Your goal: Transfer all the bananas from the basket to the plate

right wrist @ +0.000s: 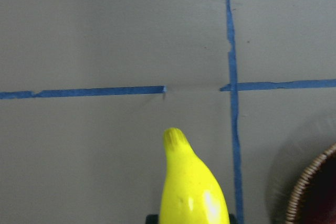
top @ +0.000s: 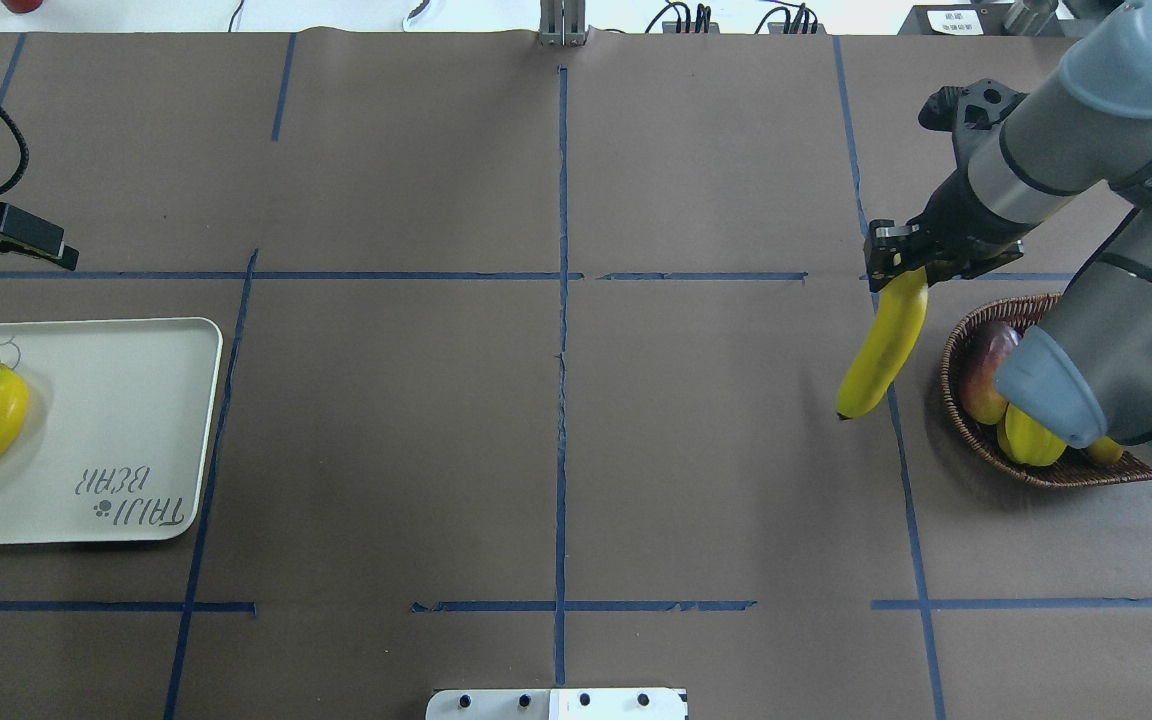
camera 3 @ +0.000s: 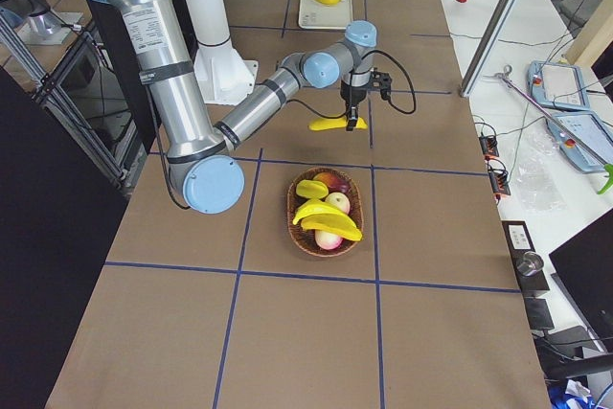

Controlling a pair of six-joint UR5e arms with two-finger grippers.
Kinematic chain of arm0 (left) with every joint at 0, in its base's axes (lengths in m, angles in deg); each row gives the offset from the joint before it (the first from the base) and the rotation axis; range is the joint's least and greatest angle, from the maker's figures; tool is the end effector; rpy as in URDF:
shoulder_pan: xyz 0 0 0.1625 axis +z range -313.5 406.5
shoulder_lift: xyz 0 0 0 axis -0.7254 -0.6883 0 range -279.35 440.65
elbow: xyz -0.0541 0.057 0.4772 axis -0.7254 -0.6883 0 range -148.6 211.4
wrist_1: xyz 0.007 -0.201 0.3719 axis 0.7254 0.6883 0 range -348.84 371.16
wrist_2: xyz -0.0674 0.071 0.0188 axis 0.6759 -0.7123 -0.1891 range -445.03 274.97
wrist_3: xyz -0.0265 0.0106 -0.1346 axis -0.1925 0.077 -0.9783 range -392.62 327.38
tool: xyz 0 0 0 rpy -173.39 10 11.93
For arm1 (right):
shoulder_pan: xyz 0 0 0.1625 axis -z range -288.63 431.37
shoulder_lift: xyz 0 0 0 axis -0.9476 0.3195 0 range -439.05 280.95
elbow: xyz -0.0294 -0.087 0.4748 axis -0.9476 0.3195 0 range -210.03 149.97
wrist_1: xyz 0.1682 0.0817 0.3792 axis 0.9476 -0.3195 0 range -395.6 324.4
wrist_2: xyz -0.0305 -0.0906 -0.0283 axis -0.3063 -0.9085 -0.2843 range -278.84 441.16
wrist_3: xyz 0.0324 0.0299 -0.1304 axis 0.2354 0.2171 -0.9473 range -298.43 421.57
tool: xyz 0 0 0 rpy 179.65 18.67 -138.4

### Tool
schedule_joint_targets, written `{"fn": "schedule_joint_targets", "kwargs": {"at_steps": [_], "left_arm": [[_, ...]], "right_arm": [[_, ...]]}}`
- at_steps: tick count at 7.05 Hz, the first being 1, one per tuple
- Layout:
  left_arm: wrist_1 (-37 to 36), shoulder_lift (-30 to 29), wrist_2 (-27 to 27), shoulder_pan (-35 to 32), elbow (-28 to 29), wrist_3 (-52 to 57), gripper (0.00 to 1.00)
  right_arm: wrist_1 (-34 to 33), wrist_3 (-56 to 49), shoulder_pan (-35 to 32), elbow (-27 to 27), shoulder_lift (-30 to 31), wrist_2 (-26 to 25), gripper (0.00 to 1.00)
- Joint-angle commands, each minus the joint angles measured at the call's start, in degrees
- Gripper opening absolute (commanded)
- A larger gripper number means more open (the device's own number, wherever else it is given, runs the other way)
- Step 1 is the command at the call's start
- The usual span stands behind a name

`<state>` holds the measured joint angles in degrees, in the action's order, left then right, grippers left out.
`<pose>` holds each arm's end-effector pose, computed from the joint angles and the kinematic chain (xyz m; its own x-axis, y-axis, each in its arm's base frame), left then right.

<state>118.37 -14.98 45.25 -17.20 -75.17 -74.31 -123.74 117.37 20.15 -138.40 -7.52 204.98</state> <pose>0.2095 -0.5241 0.5100 0.6026 0.0666 -0.7952 0.0783 0.9868 0.1420 -0.3465 -0.5216 0.4076 0.6459 0.0582 0.7612 -0.0805 0.9967 -0.0079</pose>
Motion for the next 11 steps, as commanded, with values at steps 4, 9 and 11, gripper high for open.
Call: {"fn": "schedule_joint_targets", "kwargs": {"at_steps": [4, 9, 11], "left_arm": [[0.01, -11.57, -0.02, 14.02, -3.74, -15.17, 1.0], [15.78, -13.43, -0.02, 20.43, -2.34, -14.82, 1.0], [24.58, -13.61, 0.07, 20.64, -0.23, -14.73, 1.0]], "right_arm": [[20.28, 22.22, 4.1, 6.76, -4.45, -0.25, 0.02], [20.29, 24.44, 5.86, 7.99, -9.39, -0.16, 0.03], [20.2, 24.44, 6.92, 8.09, -10.53, -0.16, 0.03]]}}
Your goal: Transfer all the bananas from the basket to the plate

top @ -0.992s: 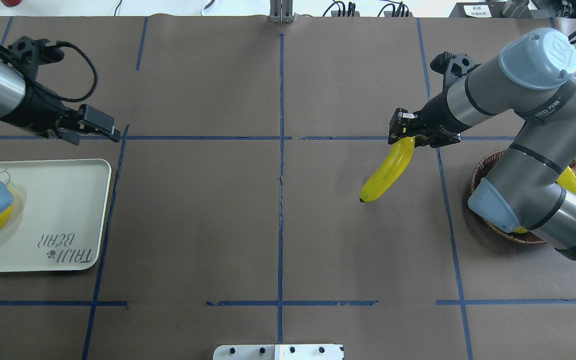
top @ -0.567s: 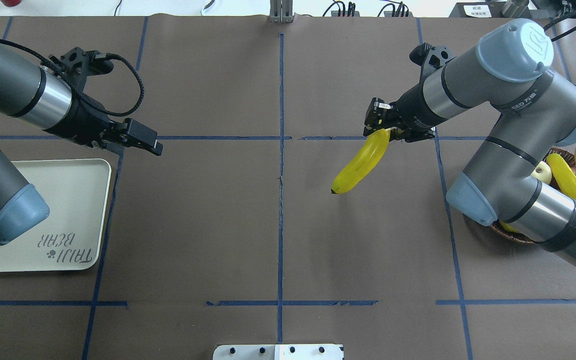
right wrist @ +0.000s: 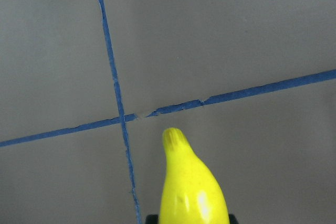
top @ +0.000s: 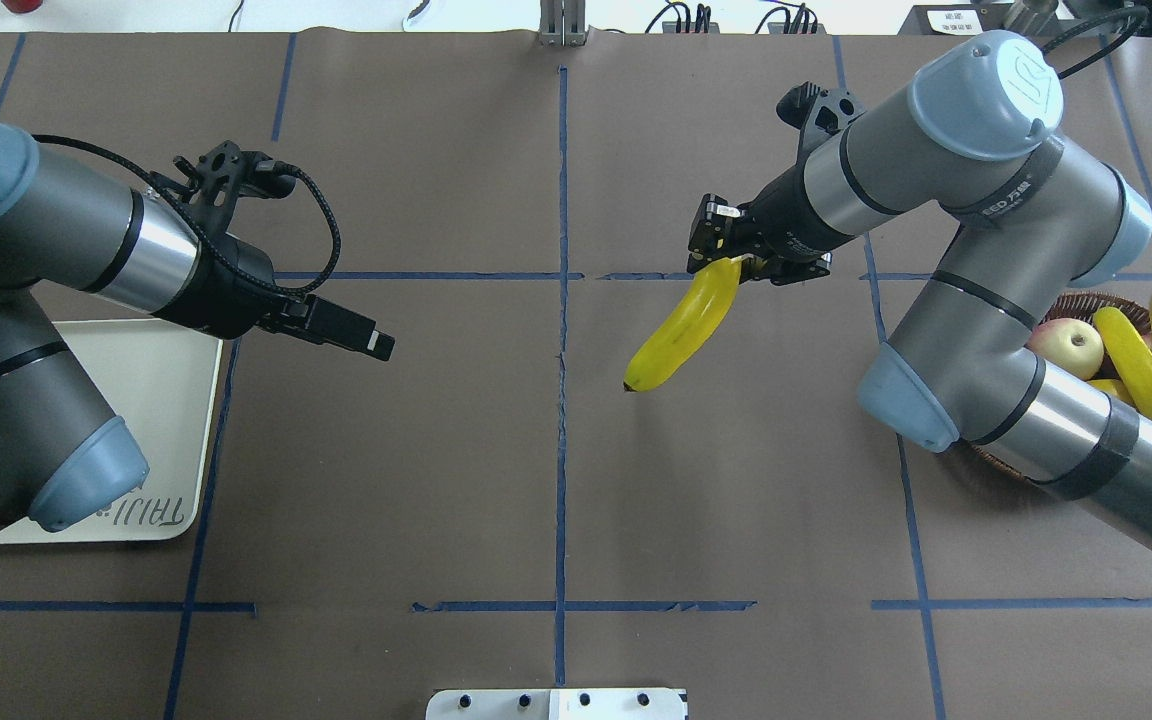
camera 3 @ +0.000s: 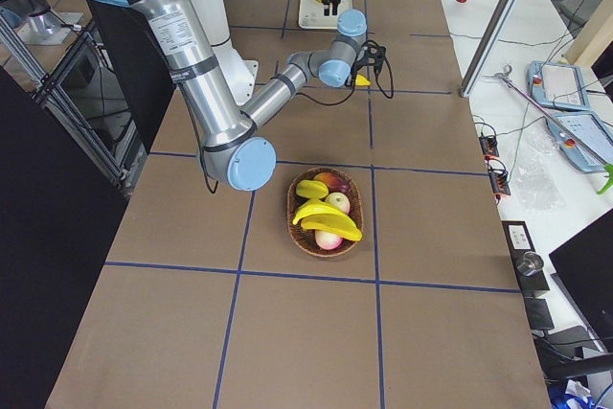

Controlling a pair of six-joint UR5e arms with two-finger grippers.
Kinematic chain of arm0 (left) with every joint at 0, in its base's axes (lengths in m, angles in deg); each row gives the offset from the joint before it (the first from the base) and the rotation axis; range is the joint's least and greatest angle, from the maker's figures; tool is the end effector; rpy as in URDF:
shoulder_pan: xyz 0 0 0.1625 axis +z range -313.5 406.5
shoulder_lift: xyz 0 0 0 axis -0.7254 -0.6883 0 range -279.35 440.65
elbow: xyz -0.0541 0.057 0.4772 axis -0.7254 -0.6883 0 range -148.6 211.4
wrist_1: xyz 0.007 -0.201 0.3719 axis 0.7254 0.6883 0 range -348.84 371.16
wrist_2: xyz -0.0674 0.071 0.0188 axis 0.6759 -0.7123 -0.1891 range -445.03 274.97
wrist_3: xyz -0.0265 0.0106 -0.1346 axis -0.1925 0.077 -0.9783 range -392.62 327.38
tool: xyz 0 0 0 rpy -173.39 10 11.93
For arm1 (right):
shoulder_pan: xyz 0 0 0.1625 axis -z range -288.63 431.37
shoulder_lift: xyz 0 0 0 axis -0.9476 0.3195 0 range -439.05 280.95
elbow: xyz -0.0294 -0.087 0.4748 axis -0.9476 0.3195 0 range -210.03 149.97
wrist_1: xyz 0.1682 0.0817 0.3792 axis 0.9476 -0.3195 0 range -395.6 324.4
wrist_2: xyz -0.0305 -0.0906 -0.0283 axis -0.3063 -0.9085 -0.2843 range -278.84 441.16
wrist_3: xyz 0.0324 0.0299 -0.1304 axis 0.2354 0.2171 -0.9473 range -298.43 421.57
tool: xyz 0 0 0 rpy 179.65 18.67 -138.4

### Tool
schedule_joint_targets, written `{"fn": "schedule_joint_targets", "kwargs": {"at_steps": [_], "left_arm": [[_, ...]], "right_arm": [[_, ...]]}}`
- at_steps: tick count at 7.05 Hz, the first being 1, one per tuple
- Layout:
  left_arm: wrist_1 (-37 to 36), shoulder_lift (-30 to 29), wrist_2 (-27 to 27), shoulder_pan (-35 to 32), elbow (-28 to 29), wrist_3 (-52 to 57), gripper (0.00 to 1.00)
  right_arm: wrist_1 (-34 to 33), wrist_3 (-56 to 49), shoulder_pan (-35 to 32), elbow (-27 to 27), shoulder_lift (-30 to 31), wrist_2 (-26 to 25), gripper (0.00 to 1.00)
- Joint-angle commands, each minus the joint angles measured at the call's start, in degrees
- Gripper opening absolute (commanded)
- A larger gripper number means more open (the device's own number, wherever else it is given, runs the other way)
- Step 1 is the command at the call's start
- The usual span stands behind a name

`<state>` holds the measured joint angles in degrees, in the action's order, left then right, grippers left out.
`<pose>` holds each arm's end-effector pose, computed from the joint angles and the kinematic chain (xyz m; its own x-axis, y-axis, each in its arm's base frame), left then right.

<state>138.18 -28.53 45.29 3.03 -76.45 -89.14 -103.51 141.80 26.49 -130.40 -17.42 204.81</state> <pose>0.4104 -0.4501 0.3106 0.2066 0.3838 -0.9000 -0.0490 0.9228 0.3822 -0.4497 -0.5282 0.3058 0.3820 0.1809 0.9063 -0.1823 0.9761 -0.1180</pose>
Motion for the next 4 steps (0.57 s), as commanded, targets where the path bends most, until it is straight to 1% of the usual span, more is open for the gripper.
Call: {"fn": "schedule_joint_targets", "kwargs": {"at_steps": [1, 3, 4], "left_arm": [[9.52, -0.06, 0.03, 1.02, 2.37, 0.44, 1.0], [21.46, -0.06, 0.03, 1.47, 5.97, 0.53, 1.0], [24.39, -0.06, 0.03, 2.25, 6.51, 0.53, 1.0]], "right_arm": [[-0.03, 0.02, 1.1, 0.18, -1.41, 0.01, 0.03], [-0.03, 0.02, 1.89, 1.92, -3.34, 0.1, 0.03], [-0.03, 0.02, 2.16, 2.11, -3.7, 0.19, 0.03]]}}
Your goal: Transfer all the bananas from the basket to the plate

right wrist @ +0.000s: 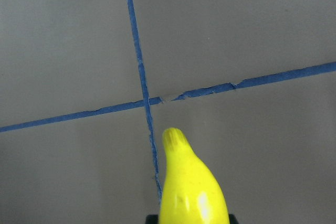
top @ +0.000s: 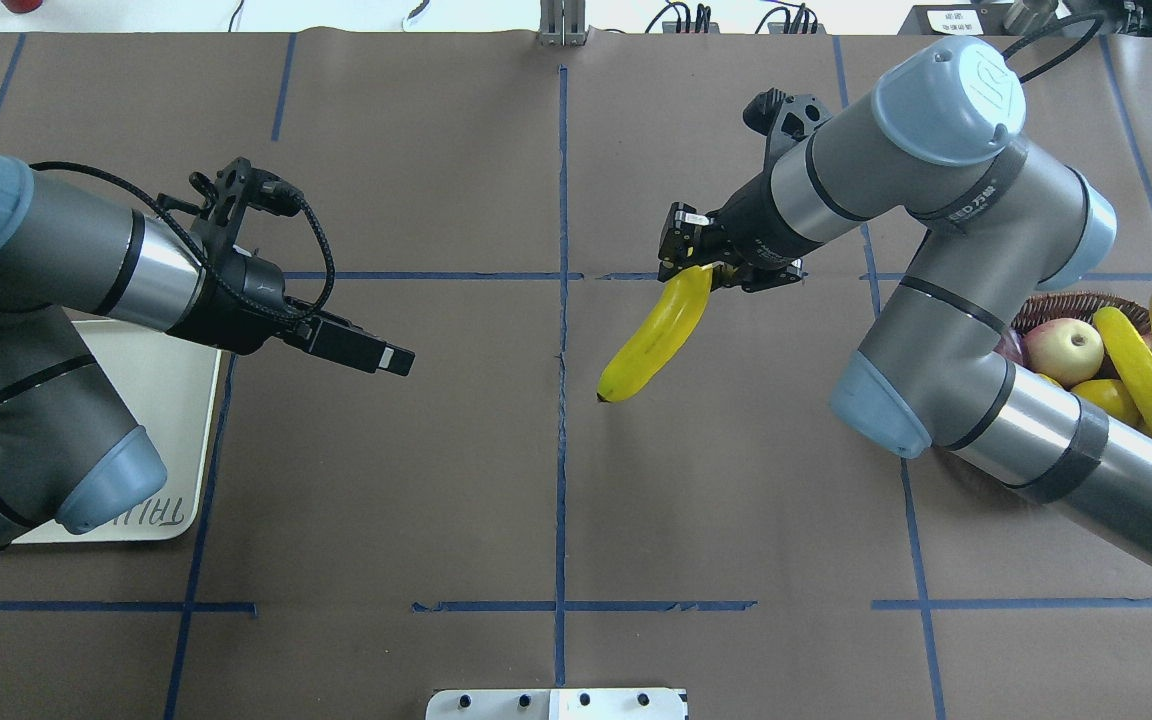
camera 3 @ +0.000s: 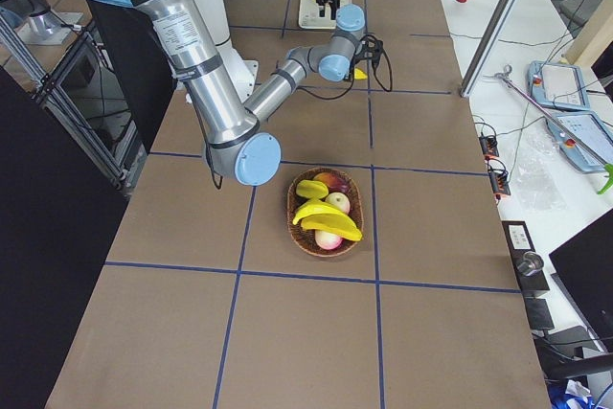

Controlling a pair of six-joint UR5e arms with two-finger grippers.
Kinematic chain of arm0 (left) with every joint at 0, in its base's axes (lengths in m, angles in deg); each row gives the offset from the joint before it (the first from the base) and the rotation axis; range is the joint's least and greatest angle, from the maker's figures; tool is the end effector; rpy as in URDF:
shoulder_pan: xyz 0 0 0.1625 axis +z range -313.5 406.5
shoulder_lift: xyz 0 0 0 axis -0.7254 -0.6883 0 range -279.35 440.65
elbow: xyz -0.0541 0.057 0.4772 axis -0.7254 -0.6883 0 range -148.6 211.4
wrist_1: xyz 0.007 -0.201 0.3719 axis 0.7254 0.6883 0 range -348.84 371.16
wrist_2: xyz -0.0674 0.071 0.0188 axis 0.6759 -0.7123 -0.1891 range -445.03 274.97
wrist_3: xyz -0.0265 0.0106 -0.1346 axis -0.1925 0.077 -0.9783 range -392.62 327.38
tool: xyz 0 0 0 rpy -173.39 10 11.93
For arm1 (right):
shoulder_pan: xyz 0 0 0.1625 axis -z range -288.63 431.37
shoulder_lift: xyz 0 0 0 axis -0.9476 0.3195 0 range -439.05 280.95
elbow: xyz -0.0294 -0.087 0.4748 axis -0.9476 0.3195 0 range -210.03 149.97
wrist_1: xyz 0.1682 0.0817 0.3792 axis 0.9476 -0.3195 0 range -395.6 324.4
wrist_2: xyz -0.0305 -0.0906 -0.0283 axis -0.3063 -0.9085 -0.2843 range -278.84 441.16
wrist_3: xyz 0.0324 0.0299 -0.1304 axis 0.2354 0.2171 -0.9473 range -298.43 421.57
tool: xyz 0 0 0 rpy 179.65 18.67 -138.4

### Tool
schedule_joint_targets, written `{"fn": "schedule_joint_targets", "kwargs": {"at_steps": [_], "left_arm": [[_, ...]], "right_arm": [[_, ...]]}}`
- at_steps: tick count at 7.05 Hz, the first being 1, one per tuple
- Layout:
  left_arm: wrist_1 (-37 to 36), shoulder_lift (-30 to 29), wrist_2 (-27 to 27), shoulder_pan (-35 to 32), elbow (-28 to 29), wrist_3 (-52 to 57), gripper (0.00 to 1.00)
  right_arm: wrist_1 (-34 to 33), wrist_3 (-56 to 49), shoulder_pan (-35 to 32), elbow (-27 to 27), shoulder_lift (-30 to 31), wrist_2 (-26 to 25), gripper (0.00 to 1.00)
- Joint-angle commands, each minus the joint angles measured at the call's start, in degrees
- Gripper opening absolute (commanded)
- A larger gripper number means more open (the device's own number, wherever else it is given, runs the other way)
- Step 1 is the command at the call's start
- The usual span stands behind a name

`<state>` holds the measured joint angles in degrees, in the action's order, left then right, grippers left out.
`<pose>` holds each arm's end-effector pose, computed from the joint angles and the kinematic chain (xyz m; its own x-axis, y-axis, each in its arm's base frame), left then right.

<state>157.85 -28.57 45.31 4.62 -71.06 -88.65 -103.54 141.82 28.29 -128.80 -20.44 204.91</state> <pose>0.4234 -0.4391 0.3118 0.0327 0.5428 -0.8392 0.0107 0.8394 0.5434 -0.4771 -0.5239 0.2817 0.3710 0.1540 0.9158 -0.1481 0.9833 -0.1054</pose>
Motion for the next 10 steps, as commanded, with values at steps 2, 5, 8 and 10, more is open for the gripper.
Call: {"fn": "schedule_joint_targets", "kwargs": {"at_steps": [2, 5, 8, 10], "left_arm": [[10.85, -0.72, -0.09, 1.54, 2.43, -0.05, 1.0], [11.68, -1.96, -0.62, 2.42, 3.67, -0.48, 1.0], [11.68, -3.19, -0.7, 3.21, 4.73, -0.57, 1.0], [11.6, -3.19, -0.7, 3.3, 4.73, -0.57, 1.0]], "right_arm": [[0.0, 0.26, 0.8, 0.51, -1.3, 0.18, 0.03], [0.09, 4.22, 2.38, 0.51, -3.85, -0.08, 0.03], [0.09, 6.76, 3.96, 2.95, -7.88, -0.26, 0.04], [0.09, 7.29, 5.1, 3.58, -9.74, -1.75, 0.04]]}}
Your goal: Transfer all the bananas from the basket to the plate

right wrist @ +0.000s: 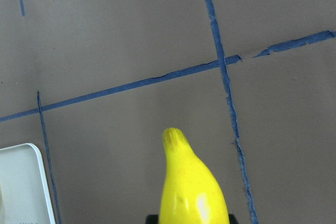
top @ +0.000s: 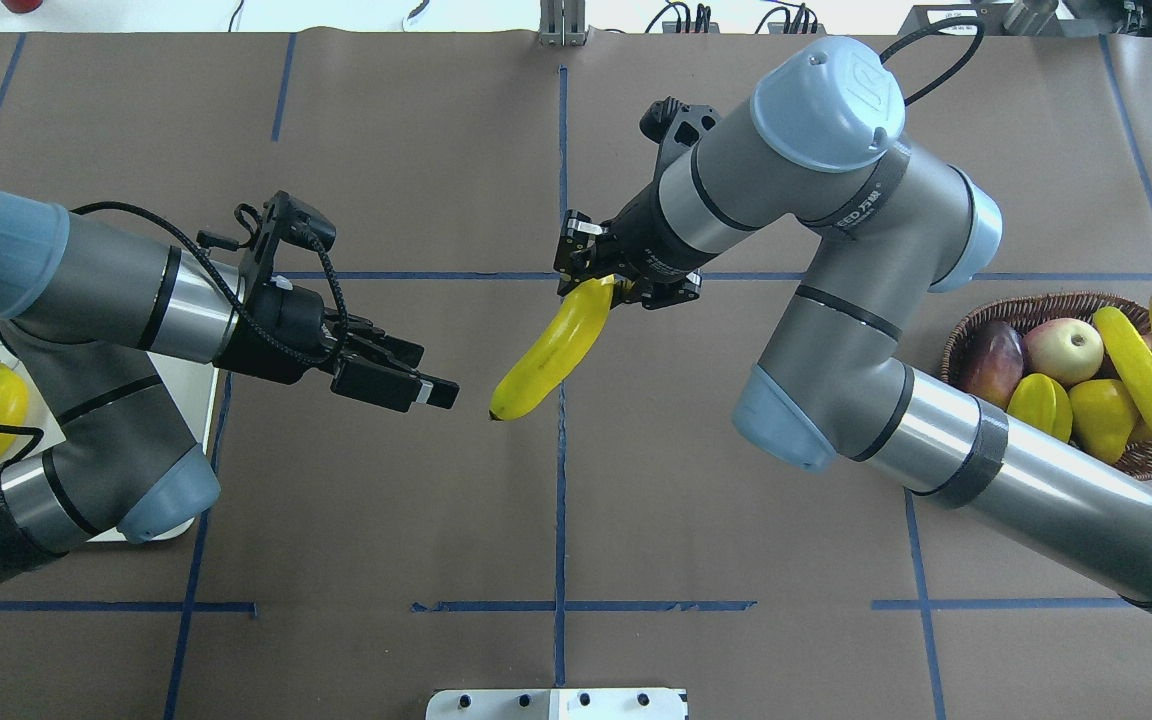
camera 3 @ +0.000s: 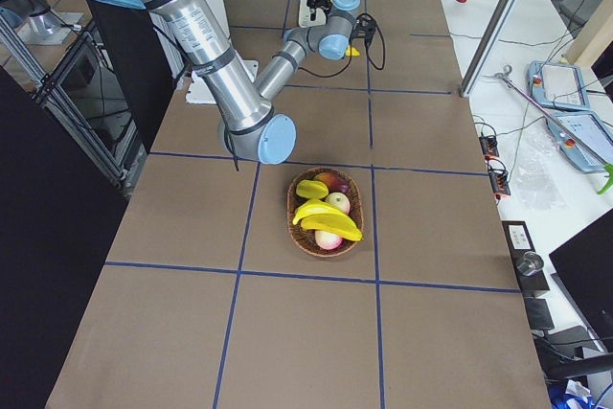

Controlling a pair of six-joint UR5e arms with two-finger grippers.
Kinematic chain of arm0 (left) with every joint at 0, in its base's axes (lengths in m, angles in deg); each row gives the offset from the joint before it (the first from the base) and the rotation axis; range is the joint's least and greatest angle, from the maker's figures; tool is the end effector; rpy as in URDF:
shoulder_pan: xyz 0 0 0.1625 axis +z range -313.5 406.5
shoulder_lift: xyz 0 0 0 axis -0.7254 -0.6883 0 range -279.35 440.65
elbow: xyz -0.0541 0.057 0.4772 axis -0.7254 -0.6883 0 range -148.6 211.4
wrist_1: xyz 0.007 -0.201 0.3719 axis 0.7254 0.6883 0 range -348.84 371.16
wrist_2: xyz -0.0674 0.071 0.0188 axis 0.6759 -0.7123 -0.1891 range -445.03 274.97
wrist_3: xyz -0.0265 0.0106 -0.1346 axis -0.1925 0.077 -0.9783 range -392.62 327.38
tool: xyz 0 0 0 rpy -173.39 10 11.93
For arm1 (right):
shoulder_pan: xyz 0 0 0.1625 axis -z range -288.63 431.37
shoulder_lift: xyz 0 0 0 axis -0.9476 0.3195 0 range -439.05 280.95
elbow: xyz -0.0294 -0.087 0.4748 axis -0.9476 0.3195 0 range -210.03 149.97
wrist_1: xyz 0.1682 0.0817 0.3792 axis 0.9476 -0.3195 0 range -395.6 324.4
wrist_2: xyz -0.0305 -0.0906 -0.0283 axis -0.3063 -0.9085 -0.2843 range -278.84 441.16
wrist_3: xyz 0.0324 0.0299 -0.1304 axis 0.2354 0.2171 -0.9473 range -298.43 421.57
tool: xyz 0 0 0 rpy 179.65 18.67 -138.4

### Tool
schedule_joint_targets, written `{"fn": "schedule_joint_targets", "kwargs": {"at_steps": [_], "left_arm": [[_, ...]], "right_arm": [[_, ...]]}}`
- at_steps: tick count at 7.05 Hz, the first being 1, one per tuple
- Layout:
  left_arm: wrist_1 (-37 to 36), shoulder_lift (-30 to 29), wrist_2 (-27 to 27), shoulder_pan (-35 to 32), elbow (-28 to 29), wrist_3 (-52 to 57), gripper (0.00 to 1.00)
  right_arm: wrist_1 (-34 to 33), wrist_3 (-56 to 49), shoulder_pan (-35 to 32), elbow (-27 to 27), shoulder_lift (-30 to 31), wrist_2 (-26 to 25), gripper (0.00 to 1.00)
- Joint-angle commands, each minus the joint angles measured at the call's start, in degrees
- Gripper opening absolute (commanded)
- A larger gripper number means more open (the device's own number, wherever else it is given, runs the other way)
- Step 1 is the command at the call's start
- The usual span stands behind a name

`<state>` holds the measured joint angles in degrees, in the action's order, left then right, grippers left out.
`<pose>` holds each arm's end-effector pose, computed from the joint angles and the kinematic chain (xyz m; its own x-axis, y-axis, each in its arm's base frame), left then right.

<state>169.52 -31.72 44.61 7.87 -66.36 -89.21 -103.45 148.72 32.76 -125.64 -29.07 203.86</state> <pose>0.4568 -0.4234 0.2941 -0.1029 0.6252 -0.7737 0.0535 0.7801 0.6233 -0.5388 -0.5056 0.1976 0.3020 0.1874 0.9347 -0.1193 0.9802 -0.1580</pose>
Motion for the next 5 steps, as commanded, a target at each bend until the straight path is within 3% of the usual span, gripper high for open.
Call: {"fn": "schedule_joint_targets", "kwargs": {"at_steps": [1, 5], "left_arm": [[-0.07, -0.04, 0.0, 0.14, 0.03, -0.01, 1.0], [-0.07, -0.04, 0.0, 0.93, 0.21, -0.01, 1.0]], "right_arm": [[0.0, 1.87, 0.81, 0.51, -1.72, -0.8, 0.04], [0.0, 3.99, 1.78, 0.77, -3.83, -2.55, 0.04]]}}
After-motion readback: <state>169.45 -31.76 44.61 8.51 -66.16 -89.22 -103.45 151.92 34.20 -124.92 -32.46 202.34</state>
